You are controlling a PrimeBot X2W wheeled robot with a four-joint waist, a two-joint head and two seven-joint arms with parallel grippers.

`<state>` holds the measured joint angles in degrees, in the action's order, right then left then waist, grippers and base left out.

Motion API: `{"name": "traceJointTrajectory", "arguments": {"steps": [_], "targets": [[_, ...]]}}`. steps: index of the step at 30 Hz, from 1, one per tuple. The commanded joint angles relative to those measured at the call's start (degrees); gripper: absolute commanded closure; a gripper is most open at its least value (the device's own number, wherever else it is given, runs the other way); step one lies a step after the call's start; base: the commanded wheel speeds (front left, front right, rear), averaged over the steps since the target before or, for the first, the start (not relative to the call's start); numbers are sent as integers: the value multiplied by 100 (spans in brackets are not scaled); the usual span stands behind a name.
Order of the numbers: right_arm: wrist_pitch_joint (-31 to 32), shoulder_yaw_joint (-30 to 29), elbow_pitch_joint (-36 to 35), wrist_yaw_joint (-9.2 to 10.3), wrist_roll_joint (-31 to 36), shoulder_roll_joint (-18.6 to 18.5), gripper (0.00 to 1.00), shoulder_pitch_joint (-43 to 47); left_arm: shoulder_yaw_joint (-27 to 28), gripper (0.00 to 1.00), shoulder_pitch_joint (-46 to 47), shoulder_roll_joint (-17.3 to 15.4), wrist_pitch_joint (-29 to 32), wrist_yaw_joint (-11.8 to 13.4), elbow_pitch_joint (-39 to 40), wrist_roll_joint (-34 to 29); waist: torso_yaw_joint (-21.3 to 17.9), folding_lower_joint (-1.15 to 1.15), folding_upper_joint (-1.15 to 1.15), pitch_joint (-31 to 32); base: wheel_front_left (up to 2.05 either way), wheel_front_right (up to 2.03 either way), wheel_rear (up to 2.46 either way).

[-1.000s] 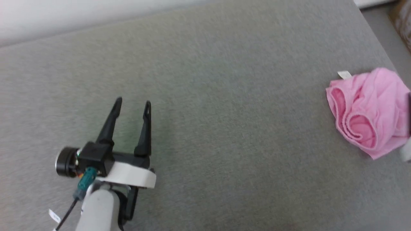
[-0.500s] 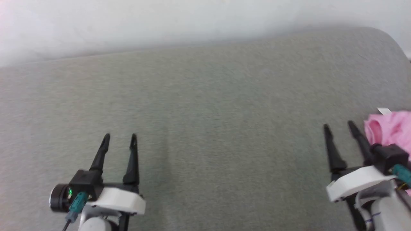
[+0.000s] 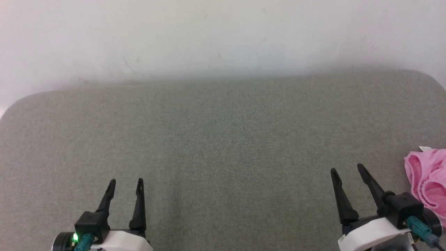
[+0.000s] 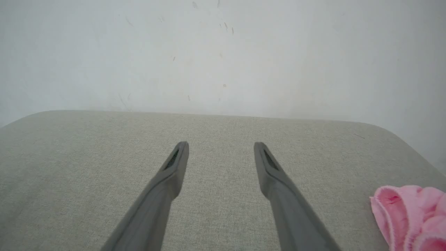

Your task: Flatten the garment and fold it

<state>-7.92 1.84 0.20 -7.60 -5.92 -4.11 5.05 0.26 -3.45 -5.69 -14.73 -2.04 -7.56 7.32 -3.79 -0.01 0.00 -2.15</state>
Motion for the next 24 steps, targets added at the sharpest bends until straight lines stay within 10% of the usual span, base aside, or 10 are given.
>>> {"name": "traceJointTrajectory", "arguments": {"steps": [1,14,15,24], "targets": [[45,-13,-93,11,52,40,0,97,-2,0,-69,22,-27,-41,-35,-3,29,1,0,123,0,0,0],[219,35,-429,11,106,114,0,343,-21,0,7,37,-27,-132,-125,-88,34,1,0,217,0,0,0],[195,33,-402,0,91,91,100,270,-14,100,-27,29,1,-102,-116,-66,37,1,0,216,0,0,0],[222,17,-374,0,116,88,100,229,-15,100,-8,39,86,-83,-69,-99,54,1,0,217,0,0,0]]}}
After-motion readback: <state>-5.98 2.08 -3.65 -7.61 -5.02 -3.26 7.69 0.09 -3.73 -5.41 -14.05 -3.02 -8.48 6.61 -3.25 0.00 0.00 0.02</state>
